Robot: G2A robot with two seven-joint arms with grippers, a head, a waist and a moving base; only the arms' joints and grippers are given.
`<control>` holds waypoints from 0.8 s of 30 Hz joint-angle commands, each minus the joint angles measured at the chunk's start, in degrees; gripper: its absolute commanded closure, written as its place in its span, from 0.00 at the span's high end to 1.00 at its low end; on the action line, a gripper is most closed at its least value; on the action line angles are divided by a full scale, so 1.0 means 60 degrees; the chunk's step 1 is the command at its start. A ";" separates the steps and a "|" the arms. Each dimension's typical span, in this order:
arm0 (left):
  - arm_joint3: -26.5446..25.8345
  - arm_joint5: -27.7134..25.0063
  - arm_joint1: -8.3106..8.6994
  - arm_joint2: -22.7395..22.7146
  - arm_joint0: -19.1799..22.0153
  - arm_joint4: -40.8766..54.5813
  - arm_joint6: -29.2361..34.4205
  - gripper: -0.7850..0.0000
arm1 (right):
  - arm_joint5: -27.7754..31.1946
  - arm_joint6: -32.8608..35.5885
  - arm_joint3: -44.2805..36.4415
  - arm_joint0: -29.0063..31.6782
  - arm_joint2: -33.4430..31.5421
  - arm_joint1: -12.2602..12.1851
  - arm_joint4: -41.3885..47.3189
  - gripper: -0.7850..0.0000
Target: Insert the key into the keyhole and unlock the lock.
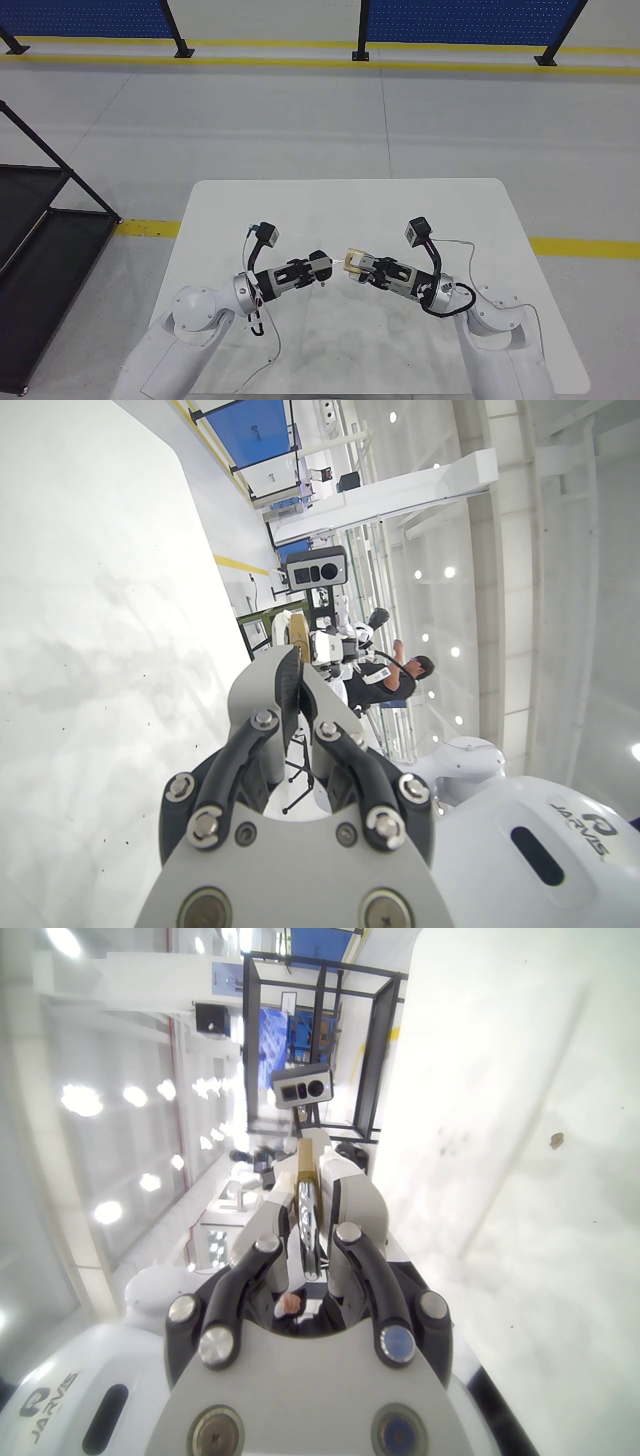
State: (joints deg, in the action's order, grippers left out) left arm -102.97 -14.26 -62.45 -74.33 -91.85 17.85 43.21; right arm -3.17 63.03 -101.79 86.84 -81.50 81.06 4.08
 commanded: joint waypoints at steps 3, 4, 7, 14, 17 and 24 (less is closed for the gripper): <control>-0.0076 0.0024 0.0006 0.0031 -0.0001 -0.0067 -0.0018 0.00 | 0.0000 0.0000 0.0000 0.0000 0.0000 0.0000 0.0000 0.00; -0.0096 0.0028 0.0008 0.0043 0.0000 -0.0095 0.0003 0.00 | 0.0000 0.0000 0.0000 0.0000 0.0000 0.0000 0.0000 0.00; -0.0140 0.0059 0.0016 0.0053 -0.0005 -0.0136 0.0021 0.00 | 0.0000 0.0000 0.0000 0.0000 0.0000 0.0000 0.0000 0.00; -0.0248 0.0100 0.0052 0.0028 -0.0087 -0.0223 0.0181 0.00 | 0.0000 0.0000 0.0000 0.0000 0.0000 0.0000 0.0000 0.00; -0.0301 0.0112 0.0070 0.0007 -0.0152 -0.0262 0.0236 0.00 | 0.0000 0.0000 0.0000 0.0000 0.0000 0.0000 0.0000 0.00; -0.0408 0.0075 0.0114 -0.0038 -0.0275 -0.0325 0.0445 0.00 | 0.0000 0.0000 0.0000 0.0000 0.0000 0.0000 0.0000 0.00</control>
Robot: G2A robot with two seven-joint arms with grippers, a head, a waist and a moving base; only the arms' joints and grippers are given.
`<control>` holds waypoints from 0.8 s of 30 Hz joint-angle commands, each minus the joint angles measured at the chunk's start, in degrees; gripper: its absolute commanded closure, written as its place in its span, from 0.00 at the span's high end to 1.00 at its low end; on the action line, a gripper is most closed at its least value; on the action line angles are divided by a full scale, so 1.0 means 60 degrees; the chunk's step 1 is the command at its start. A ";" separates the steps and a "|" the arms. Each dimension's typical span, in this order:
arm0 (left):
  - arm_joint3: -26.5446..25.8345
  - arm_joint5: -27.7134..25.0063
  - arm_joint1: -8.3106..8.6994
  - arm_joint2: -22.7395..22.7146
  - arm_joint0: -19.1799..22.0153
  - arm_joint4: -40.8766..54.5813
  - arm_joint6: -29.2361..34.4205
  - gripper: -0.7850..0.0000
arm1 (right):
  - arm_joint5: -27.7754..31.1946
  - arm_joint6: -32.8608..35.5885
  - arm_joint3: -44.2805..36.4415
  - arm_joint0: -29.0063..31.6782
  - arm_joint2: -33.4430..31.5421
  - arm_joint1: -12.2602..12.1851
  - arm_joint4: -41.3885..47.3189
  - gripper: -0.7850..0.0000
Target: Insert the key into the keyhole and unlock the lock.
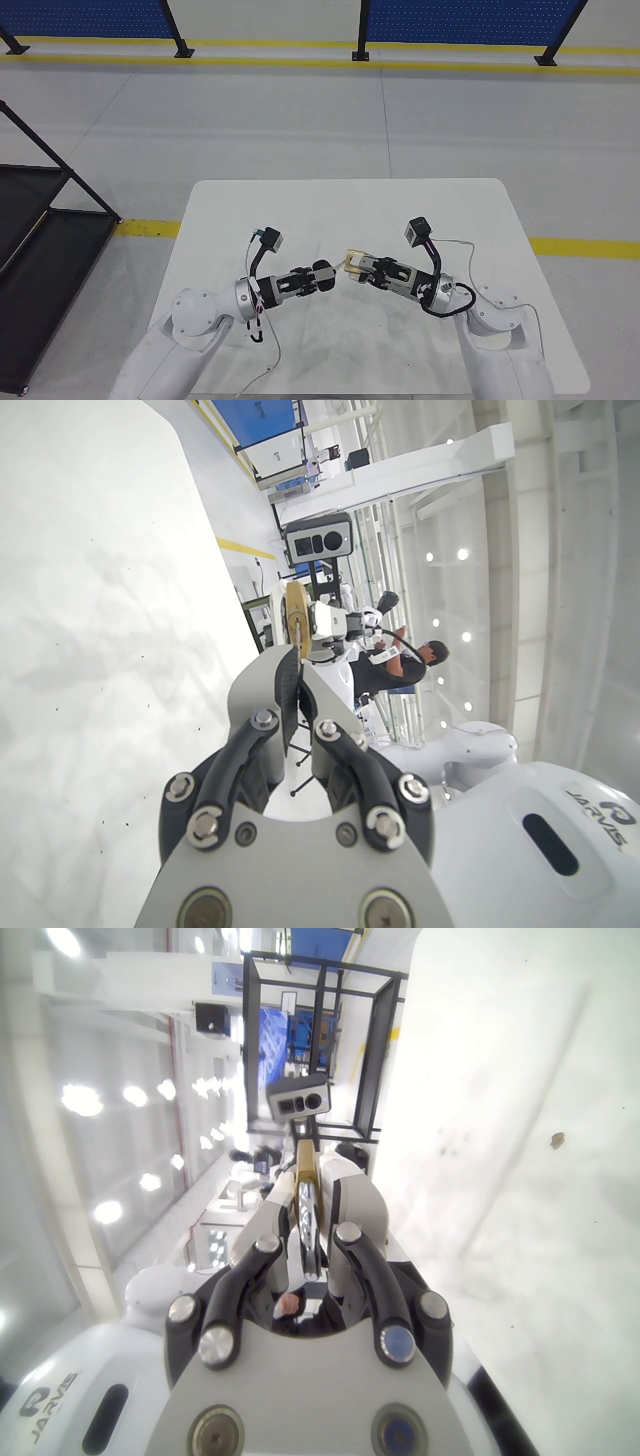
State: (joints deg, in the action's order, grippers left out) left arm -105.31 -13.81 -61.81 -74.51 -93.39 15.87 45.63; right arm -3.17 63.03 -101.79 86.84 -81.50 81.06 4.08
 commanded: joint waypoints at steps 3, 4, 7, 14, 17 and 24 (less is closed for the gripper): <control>-0.0063 -0.0013 0.0028 -0.0043 -0.0055 0.0010 0.0139 0.00 | 0.0000 0.0000 0.0000 0.0000 0.0000 0.0000 0.0000 0.00; -0.0074 -0.0009 0.0034 -0.0053 -0.0063 0.0005 0.0164 0.00 | 0.0000 0.0000 0.0000 0.0000 0.0000 0.0000 0.0000 0.00; -0.0082 0.0004 0.0052 -0.0126 -0.0047 0.0024 0.0183 0.00 | 0.0000 0.0000 0.0000 0.0000 0.0000 0.0000 0.0000 0.00; -0.0234 0.0375 0.0186 -0.0626 0.0086 0.0075 0.1109 0.00 | 0.0000 0.0000 0.0000 0.0000 0.0000 0.0000 0.0000 0.00; -0.0209 0.0859 0.0273 -0.0893 0.0305 0.0070 0.1847 0.00 | 0.0000 0.0000 0.0000 0.0000 0.0000 0.0000 0.0000 0.00; 0.0078 0.1822 0.0468 -0.1361 0.1168 0.0577 0.4075 0.00 | 0.0000 0.0000 0.0000 0.0000 0.0000 0.0000 0.0000 0.00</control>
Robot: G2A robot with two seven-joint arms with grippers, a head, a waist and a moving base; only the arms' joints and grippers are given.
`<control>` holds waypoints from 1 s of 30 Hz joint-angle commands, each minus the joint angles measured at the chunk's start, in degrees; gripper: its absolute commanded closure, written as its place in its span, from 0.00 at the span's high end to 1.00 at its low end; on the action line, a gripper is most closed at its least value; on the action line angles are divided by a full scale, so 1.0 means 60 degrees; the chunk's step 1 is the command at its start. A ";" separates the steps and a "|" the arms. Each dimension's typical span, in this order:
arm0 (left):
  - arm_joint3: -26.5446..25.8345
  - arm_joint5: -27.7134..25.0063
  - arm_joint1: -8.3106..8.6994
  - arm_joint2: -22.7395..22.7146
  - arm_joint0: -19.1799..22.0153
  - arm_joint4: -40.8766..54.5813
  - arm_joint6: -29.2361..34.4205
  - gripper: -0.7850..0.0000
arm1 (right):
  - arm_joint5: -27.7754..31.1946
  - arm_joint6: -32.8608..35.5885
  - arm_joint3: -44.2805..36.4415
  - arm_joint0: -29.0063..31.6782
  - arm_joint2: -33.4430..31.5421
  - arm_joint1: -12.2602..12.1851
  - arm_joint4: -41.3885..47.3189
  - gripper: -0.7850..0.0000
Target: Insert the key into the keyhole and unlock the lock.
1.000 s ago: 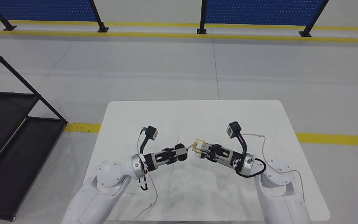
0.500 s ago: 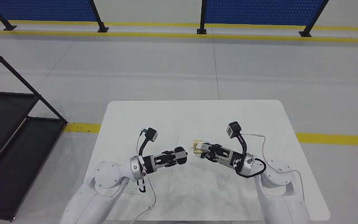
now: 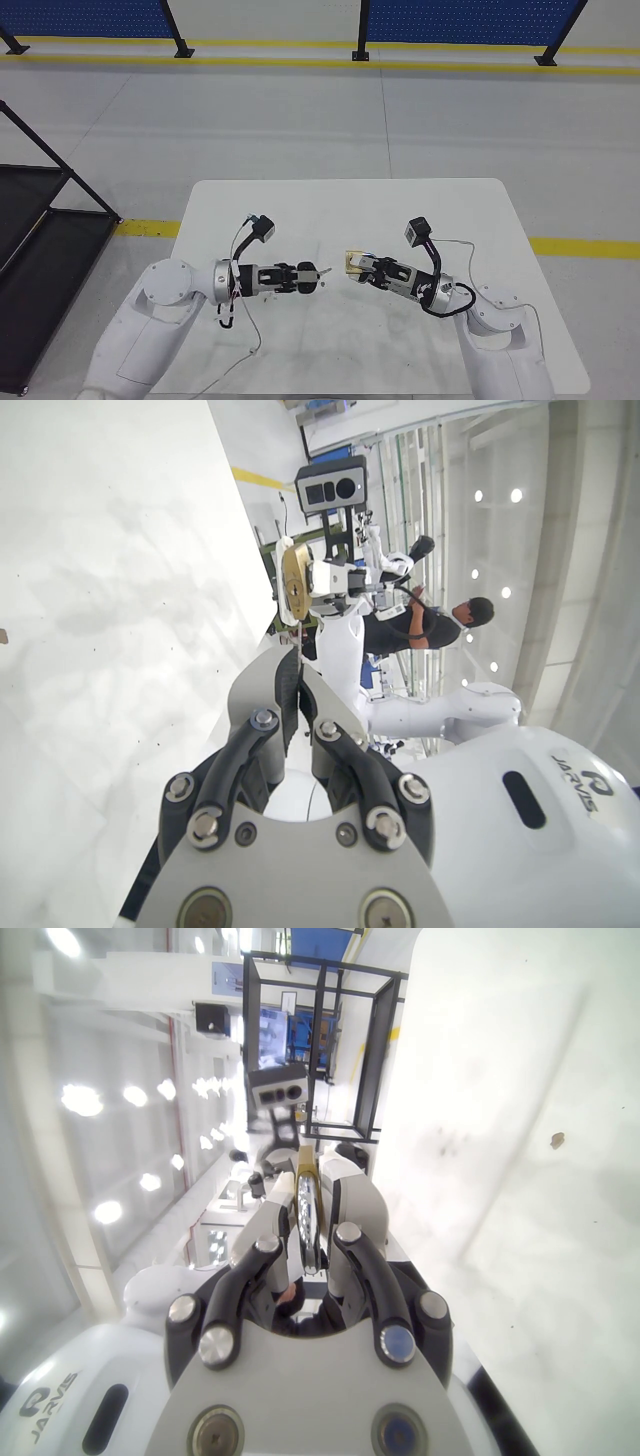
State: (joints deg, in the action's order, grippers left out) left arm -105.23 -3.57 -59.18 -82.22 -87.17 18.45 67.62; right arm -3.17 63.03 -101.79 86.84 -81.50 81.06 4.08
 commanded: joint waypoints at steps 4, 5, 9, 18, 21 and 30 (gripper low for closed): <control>0.0381 0.0602 0.0119 -0.0145 0.0568 0.0454 0.1519 0.00 | 0.0000 0.0000 0.0000 0.0000 0.0000 0.0000 0.0000 0.00; 0.0460 0.0737 0.0138 -0.0097 0.0687 0.0457 0.1778 0.00 | 0.0000 0.0000 0.0000 0.0000 0.0000 0.0000 0.0000 0.00; 0.0887 0.1108 0.0186 0.0134 0.1296 0.0560 0.2578 0.00 | 0.0000 0.0000 0.0000 0.0000 0.0000 0.0000 0.0000 0.00; 0.0887 0.1108 0.0186 0.0134 0.1296 0.0560 0.2578 0.00 | 0.0000 0.0000 0.0000 0.0000 0.0000 0.0000 0.0000 0.00; 0.0887 0.1108 0.0186 0.0134 0.1296 0.0560 0.2578 0.00 | 0.0000 0.0000 0.0000 0.0000 0.0000 0.0000 0.0000 0.00; 0.1214 0.0478 0.0236 0.0191 0.1722 0.0687 0.2899 0.00 | 0.0000 0.0000 0.0000 0.0000 0.0000 0.0000 0.0000 0.00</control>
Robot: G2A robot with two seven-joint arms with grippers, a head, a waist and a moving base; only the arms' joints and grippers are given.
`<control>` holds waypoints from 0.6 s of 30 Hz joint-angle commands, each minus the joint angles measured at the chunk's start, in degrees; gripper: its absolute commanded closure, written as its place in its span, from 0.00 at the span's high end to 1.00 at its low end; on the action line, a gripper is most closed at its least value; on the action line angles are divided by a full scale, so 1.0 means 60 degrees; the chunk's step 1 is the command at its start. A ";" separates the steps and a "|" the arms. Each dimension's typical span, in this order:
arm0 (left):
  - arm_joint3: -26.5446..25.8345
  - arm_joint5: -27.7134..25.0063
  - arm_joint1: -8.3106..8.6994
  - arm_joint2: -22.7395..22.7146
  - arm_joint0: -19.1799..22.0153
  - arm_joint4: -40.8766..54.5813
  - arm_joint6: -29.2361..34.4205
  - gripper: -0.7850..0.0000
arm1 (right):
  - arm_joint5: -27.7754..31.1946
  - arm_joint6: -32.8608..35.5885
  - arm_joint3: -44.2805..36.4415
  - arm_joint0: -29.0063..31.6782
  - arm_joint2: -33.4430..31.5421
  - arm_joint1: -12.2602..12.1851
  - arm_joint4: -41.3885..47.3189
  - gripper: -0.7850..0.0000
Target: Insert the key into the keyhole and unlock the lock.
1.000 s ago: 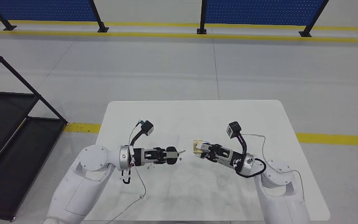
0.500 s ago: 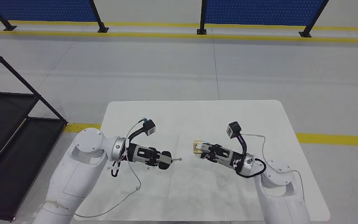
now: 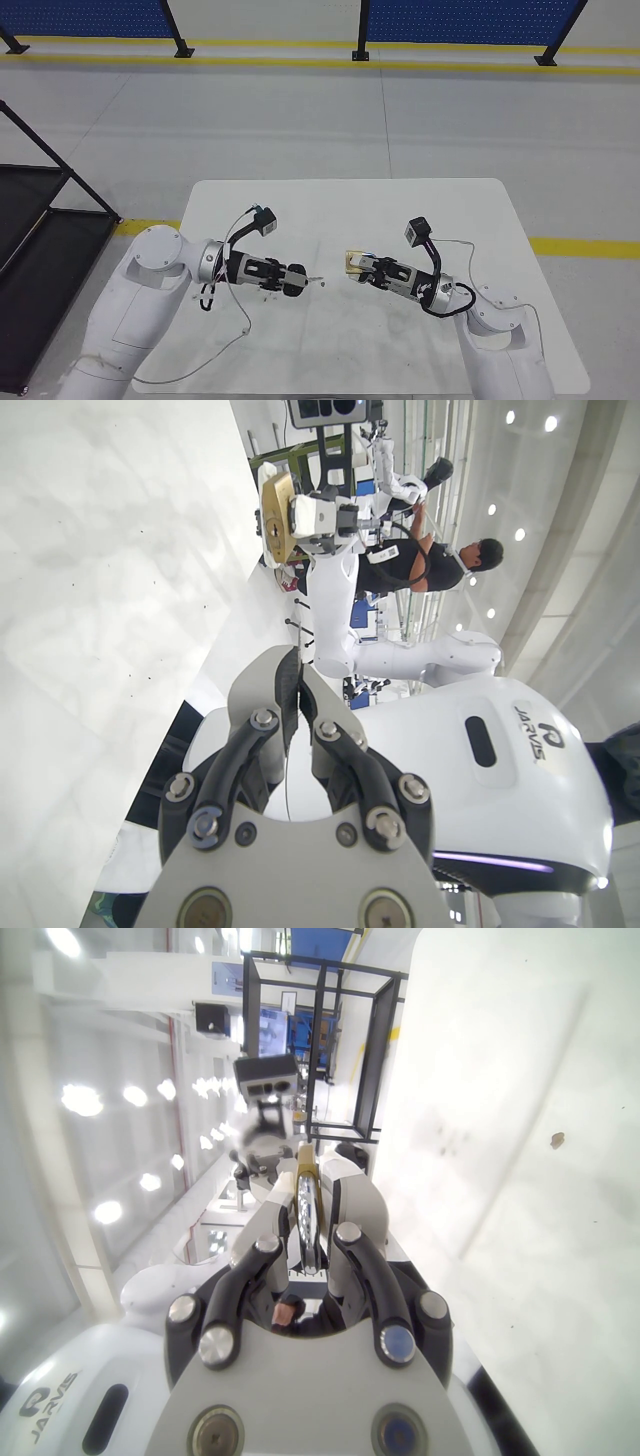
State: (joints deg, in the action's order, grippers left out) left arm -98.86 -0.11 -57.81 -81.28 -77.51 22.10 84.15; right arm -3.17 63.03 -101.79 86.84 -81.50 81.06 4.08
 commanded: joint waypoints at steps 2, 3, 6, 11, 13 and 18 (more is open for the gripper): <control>0.0362 -0.0259 0.0015 0.0168 0.0325 0.0137 0.0424 0.00 | 0.0000 0.0000 0.0000 0.0000 0.0000 0.0000 0.0000 0.00; 0.0486 -0.0333 0.0015 0.0254 0.0439 0.0175 0.0553 0.00 | 0.0000 0.0000 0.0000 0.0000 0.0000 0.0000 0.0000 0.00; 0.0802 -0.0800 0.0036 0.0708 0.0787 0.0337 0.0642 0.00 | 0.0000 0.0000 0.0000 0.0000 0.0000 0.0000 0.0000 0.00; 0.1654 -0.1514 0.0098 0.1419 0.1378 0.0679 0.0642 0.00 | 0.0000 0.0000 0.0000 0.0000 0.0000 0.0000 0.0000 0.00; 0.1929 -0.1801 0.0114 0.1673 0.1598 0.0855 0.0642 0.00 | 0.0000 0.0000 0.0000 0.0000 0.0000 0.0000 0.0000 0.00; 0.2567 -0.2356 0.0140 0.2086 0.2045 0.1417 0.0642 0.00 | 0.0000 0.0000 0.0000 0.0000 0.0000 0.0000 0.0000 0.00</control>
State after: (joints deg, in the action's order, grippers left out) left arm -84.18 -13.75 -57.03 -69.35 -65.80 30.27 88.00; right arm -3.17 63.03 -101.79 86.84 -81.50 81.06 4.08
